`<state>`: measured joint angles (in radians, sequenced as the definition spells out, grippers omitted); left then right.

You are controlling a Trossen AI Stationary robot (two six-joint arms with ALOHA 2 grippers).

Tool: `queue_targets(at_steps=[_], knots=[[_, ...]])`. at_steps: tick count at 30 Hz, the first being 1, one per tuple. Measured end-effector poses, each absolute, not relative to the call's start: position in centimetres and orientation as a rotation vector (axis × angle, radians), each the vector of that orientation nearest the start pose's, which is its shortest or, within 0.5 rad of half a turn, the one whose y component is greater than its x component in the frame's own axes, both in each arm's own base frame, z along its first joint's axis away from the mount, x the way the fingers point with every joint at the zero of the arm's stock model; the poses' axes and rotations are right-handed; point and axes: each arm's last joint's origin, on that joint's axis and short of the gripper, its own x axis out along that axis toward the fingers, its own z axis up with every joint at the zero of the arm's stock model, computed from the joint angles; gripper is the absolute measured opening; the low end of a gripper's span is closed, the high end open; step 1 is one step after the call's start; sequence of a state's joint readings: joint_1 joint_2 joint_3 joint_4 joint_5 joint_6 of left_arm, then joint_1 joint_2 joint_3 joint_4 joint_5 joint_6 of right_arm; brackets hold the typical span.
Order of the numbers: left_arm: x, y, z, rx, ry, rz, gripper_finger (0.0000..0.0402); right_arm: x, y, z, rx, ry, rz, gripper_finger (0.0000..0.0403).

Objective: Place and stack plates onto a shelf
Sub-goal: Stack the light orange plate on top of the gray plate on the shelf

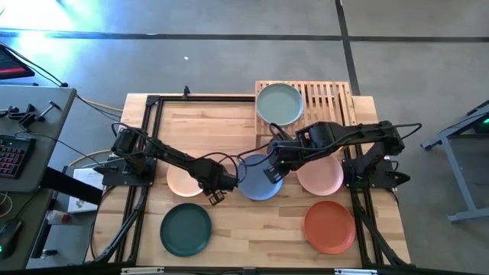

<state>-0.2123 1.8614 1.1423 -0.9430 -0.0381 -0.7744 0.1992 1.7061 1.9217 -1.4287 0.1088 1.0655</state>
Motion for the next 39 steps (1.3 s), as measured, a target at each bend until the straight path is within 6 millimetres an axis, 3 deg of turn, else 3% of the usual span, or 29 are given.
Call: queue_targets(at_steps=[9,17,27,32,39], knots=[[30.3,-6.6,14.4,-0.253,1.639,0.319,0.0008,31.0,6.0,38.6,0.744,1.099,-0.557,0.0103],[29.3,-7.5,15.1,-0.098,1.7,0.192,0.0003,31.0,5.9,38.6,0.74,1.085,-0.575,0.0103],[26.7,-8.1,19.6,0.165,1.646,0.059,0.0003,31.6,4.8,38.7,0.77,1.003,-0.635,0.0103],[25.4,-8.3,22.1,0.39,1.547,-0.047,0.0003,32.4,3.0,39.1,0.797,0.893,-0.676,0.0103],[24.3,-8.1,24.7,0.654,1.404,-0.053,0.0003,33.4,-0.2,39.5,0.814,0.786,-0.688,0.0103]])
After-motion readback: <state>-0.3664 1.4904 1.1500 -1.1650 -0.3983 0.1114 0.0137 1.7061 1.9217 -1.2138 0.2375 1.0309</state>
